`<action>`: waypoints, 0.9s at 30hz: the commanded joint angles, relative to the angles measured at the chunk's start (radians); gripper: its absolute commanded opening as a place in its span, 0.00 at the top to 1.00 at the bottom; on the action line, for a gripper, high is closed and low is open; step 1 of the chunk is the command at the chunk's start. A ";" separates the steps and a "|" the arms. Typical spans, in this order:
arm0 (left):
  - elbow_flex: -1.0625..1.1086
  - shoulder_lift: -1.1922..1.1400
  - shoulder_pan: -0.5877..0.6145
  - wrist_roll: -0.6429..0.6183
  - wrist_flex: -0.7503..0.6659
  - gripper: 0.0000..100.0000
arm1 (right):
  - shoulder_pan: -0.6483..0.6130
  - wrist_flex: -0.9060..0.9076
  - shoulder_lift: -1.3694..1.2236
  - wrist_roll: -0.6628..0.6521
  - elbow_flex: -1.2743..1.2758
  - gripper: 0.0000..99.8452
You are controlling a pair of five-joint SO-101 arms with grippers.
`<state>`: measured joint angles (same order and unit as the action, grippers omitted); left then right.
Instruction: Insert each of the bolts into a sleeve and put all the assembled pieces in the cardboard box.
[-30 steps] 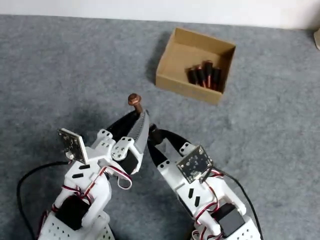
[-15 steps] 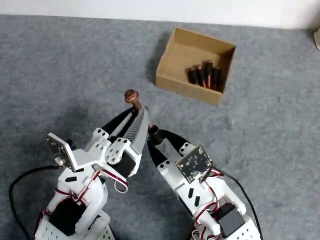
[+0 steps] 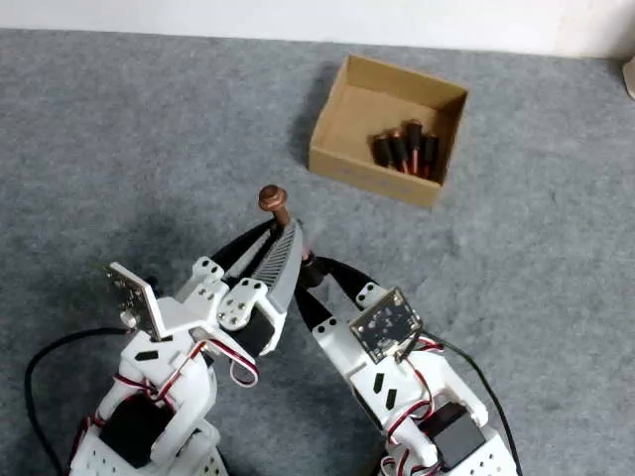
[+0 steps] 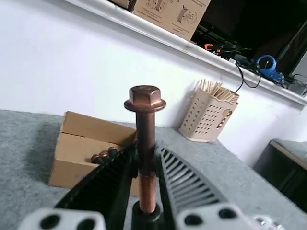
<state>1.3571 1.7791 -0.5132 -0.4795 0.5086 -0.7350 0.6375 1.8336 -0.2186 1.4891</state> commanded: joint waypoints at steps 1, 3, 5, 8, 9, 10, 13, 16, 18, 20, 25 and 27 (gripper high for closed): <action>-0.005 0.002 -0.018 0.023 0.083 0.99 | 0.010 -0.033 0.007 -0.044 -0.015 1.00; -0.005 0.002 -0.018 0.023 0.129 0.99 | 0.010 -0.033 0.007 -0.043 -0.015 1.00; -0.005 0.002 -0.013 0.023 0.135 0.99 | 0.008 -0.033 0.007 -0.043 -0.015 1.00; -0.002 0.002 -0.015 0.023 0.135 0.99 | 0.008 -0.033 0.007 -0.043 -0.015 1.00; 0.010 0.007 -0.016 0.023 0.135 0.99 | 0.008 -0.033 0.007 -0.043 -0.015 1.00; 0.025 0.010 -0.016 0.025 0.135 0.99 | 0.008 -0.033 0.007 -0.043 -0.015 1.00; 0.050 0.012 -0.012 0.026 0.135 0.99 | 0.008 -0.004 0.007 -0.043 -0.015 1.00; 0.076 0.012 -0.012 0.048 0.138 0.99 | 0.008 0.015 0.007 -0.043 -0.015 1.00; 0.090 0.012 -0.012 0.097 0.138 0.99 | 0.008 0.015 0.007 -0.043 -0.015 1.00; 0.087 0.012 -0.012 0.126 0.140 0.99 | 0.008 0.015 0.007 -0.043 -0.015 1.00; 0.047 0.004 -0.010 0.173 0.232 0.84 | 0.008 0.015 0.007 -0.043 -0.015 1.00; 0.016 0.004 -0.010 0.175 0.292 0.80 | 0.008 0.015 0.007 -0.043 -0.010 1.00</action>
<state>1.4308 1.7944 -0.5102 -0.3230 0.6943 -0.7350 0.6621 1.8305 -0.2509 1.4922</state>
